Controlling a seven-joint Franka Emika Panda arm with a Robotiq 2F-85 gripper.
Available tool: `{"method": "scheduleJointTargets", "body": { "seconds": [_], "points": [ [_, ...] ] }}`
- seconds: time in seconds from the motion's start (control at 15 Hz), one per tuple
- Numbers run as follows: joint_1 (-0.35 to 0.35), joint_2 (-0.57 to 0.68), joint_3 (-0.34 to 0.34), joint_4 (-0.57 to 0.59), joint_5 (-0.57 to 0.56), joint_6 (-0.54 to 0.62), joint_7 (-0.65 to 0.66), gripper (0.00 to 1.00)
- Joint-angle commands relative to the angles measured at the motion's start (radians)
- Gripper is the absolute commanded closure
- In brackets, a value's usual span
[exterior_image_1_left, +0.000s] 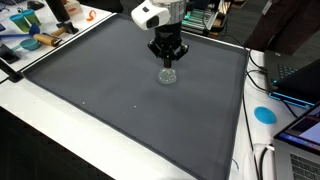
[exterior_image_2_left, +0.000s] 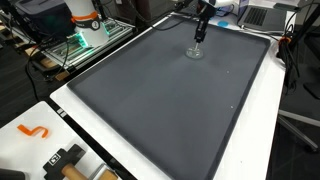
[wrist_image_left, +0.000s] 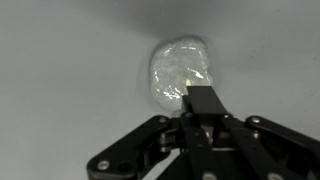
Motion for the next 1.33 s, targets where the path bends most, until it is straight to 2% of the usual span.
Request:
{"method": "scheduleJointTargets", "body": {
  "seconds": [0.0, 0.6, 1.27],
  "points": [
    [-0.004, -0.04, -0.002, 0.001, 0.007, -0.032, -0.022, 0.97],
    [-0.01, -0.142, -0.005, 0.021, 0.002, -0.074, -0.018, 0.97],
    [-0.008, -0.209, -0.005, 0.05, -0.007, -0.173, -0.02, 0.97]
  ]
}}
